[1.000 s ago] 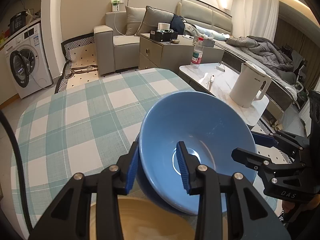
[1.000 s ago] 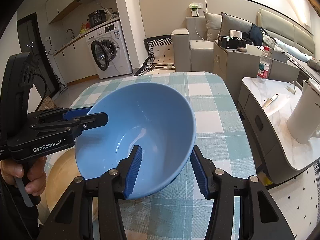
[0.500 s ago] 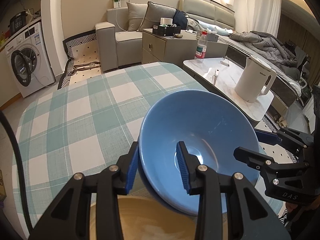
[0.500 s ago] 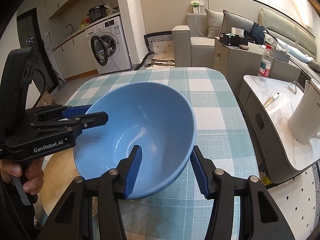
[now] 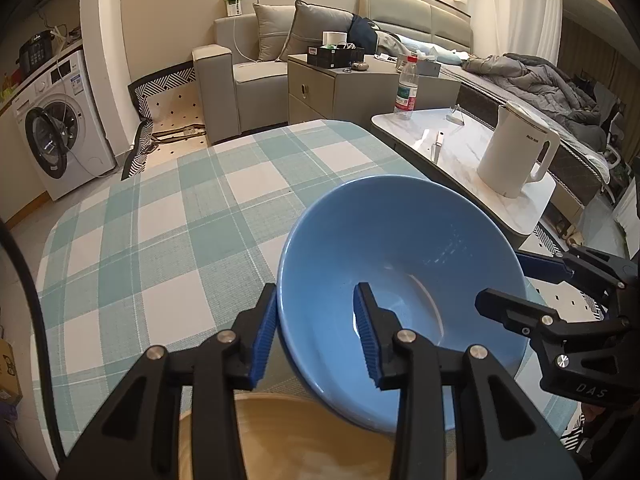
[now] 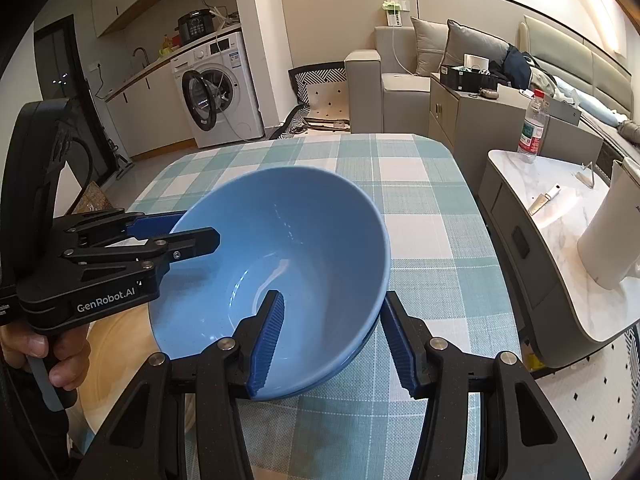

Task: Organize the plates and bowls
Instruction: 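Lower the held blue bowl into the nested blue bowls with both tools, then close both tools on the rim of the stacked blue bowls, then lift the three stacked blue bowls with both tools and carry them over the cream plates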

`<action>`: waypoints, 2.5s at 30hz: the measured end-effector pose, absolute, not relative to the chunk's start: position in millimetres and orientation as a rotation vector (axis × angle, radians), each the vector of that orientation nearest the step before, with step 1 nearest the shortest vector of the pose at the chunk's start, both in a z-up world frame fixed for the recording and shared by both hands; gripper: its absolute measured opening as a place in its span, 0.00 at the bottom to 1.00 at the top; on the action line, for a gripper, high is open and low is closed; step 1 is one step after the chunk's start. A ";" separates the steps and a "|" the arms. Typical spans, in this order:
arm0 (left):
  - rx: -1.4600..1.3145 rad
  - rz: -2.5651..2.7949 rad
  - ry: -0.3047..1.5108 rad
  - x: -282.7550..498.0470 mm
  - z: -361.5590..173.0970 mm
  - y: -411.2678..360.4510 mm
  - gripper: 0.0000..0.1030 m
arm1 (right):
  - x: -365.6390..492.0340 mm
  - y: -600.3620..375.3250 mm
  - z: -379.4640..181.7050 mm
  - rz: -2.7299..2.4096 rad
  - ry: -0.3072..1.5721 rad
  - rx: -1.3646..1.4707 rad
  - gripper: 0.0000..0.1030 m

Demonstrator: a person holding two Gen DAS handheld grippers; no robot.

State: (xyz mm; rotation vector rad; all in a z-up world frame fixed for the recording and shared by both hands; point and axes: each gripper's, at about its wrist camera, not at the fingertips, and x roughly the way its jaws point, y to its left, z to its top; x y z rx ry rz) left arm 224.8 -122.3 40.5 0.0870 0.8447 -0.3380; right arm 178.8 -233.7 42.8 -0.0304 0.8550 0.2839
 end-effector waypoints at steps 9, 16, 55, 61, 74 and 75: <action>0.094 -0.346 0.851 222.9 41.4 -122.9 0.41 | 177.0 -230.8 45.0 0.289 0.846 -0.036 0.53; 0.115 -0.361 0.852 220.8 38.9 -124.9 0.50 | 176.1 -229.2 43.4 0.303 0.851 -0.041 0.61; 0.016 -0.334 0.940 231.7 12.2 -99.0 0.58 | 183.7 -242.7 24.6 0.338 0.891 0.078 0.77; 0.007 -0.361 0.942 232.6 9.3 -105.3 0.58 | 186.7 -244.6 21.9 0.346 0.896 0.099 0.77; 0.011 -0.421 0.948 229.3 8.0 -120.0 0.52 | 188.9 -245.5 18.3 0.360 0.903 0.108 0.72; 0.017 -0.423 0.945 228.2 8.6 -121.5 0.52 | 188.3 -245.0 19.2 0.364 0.897 0.107 0.72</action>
